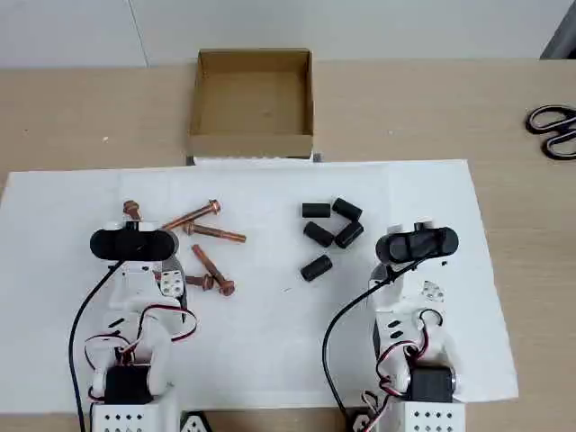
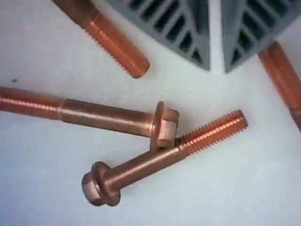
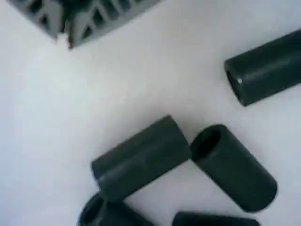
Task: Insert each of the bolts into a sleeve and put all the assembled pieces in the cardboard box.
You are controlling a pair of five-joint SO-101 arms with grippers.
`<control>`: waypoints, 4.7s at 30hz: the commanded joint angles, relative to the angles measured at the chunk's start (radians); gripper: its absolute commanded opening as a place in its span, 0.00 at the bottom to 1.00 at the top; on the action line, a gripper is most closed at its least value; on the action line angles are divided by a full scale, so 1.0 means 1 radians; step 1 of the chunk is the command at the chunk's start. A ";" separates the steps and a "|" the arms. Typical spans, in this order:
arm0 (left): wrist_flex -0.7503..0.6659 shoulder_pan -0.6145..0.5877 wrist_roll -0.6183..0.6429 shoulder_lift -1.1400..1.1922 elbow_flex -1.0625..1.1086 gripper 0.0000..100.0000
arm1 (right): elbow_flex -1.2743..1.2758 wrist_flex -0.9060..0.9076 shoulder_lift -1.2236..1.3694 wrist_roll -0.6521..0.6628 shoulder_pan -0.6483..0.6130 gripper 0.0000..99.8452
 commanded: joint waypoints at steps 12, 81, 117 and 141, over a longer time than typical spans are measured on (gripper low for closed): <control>0.005 -0.005 -0.003 -0.006 -0.016 0.01 | 0.012 0.005 -0.016 0.003 0.005 0.00; 0.005 -0.005 -0.003 -0.006 -0.016 0.01 | 0.012 0.005 -0.016 0.003 0.005 0.00; 0.005 -0.005 -0.003 -0.006 -0.016 0.01 | 0.012 0.007 -0.016 0.003 0.004 0.00; 0.005 -0.005 -0.006 -0.006 -0.016 0.01 | -0.135 0.101 -0.005 -0.068 0.004 0.00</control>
